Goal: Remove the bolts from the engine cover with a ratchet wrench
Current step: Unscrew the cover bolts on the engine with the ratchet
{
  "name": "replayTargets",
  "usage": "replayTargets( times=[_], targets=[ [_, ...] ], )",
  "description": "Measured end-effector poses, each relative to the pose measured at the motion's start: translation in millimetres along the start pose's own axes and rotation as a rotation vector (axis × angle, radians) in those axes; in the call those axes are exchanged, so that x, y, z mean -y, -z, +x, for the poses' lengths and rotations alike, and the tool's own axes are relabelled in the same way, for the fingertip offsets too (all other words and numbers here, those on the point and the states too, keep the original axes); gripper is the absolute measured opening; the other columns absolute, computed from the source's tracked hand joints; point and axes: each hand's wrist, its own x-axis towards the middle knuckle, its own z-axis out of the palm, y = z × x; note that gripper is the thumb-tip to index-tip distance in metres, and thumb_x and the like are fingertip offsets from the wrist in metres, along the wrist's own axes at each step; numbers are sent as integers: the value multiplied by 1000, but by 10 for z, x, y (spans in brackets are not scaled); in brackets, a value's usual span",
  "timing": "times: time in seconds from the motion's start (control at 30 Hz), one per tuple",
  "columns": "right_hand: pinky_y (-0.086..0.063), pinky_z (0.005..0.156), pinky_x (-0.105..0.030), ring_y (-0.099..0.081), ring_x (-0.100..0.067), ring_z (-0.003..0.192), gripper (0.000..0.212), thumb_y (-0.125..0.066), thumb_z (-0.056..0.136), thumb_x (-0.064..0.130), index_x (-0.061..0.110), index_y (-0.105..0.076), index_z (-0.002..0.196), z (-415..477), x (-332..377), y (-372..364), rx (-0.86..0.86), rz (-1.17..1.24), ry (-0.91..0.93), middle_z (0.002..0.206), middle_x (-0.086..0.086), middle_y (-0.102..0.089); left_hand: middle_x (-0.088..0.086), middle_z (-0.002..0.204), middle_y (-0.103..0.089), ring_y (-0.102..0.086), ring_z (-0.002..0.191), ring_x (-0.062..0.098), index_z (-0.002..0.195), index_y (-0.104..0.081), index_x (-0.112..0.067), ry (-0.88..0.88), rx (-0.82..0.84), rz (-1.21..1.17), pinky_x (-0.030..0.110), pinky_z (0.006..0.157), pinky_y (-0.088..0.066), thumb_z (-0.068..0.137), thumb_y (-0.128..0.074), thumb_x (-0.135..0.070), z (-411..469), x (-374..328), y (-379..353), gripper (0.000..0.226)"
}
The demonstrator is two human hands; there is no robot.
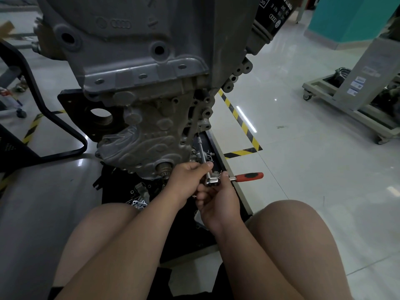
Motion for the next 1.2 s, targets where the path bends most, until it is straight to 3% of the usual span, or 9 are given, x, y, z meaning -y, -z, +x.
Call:
replayTargets(
  times=[0.2,0.3,0.47,0.57,0.63,0.7,0.83,1.0,1.2],
  targets=[
    [-40,38,-19,-49,-12,37,49,-44,99,48,6,-63,85,40,-3,-9,12,166,-119,53,-8,-58,3,41,-46,-38,27,14,68,-62,-12,-9,-42,44,16,35,-34,88,-68,-34,29,12,8,30],
    [-41,39,-20,-50,-12,38,49,-43,100,48,6,-65,87,55,-19,7,13,97,-113,54,-6,-58,4,41,-45,-37,27,15,72,-62,-9,-3,-47,64,17,35,-34,87,-68,-35,28,24,19,30],
    [-47,50,-29,-59,-14,44,54,-36,102,44,13,-67,71,64,-71,45,-180,-623,308,52,-3,-65,5,42,-47,-39,34,18,68,-64,-9,-39,-85,79,21,37,-35,86,-70,-31,36,40,17,29],
    [-37,48,-23,-55,-7,48,47,-33,100,49,24,-59,69,51,-90,86,-178,-1037,591,55,3,-60,-5,46,-53,-44,39,8,58,-67,-17,-69,-133,155,16,41,-34,85,-71,-32,67,31,40,31],
    [-33,47,-24,-54,-7,52,44,-32,99,50,26,-55,71,65,-66,102,-177,-1238,656,58,6,-57,-9,44,-54,-44,36,2,56,-68,-19,-73,-130,154,13,39,-34,86,-70,-31,72,28,46,32],
    [-36,51,-25,-57,-12,56,49,-30,101,48,19,-60,75,86,-37,101,-184,-1191,651,62,4,-60,-10,44,-54,-44,37,2,60,-68,-17,-80,-119,167,14,39,-34,86,-70,-33,66,30,40,30],
    [-48,53,-29,-64,-12,54,52,-32,104,42,13,-68,80,38,-3,42,-173,-781,483,58,0,-66,-6,47,-56,-47,40,7,66,-69,-16,-68,-91,151,17,42,-36,86,-69,-36,63,28,37,28],
    [-42,40,-18,-58,-12,40,57,-35,104,41,1,-66,77,-32,49,14,-105,-684,416,52,-3,-65,6,45,-54,-44,34,16,72,-67,-9,-77,-50,73,18,37,-35,87,-68,-32,47,8,40,28],
    [-44,40,-23,-54,-19,40,54,-37,102,41,8,-63,69,-95,125,-25,-126,-489,299,54,-12,-63,8,46,-50,-41,34,19,75,-63,-10,-29,-22,90,17,38,-28,91,-62,-37,33,1,19,31]
  ],
)
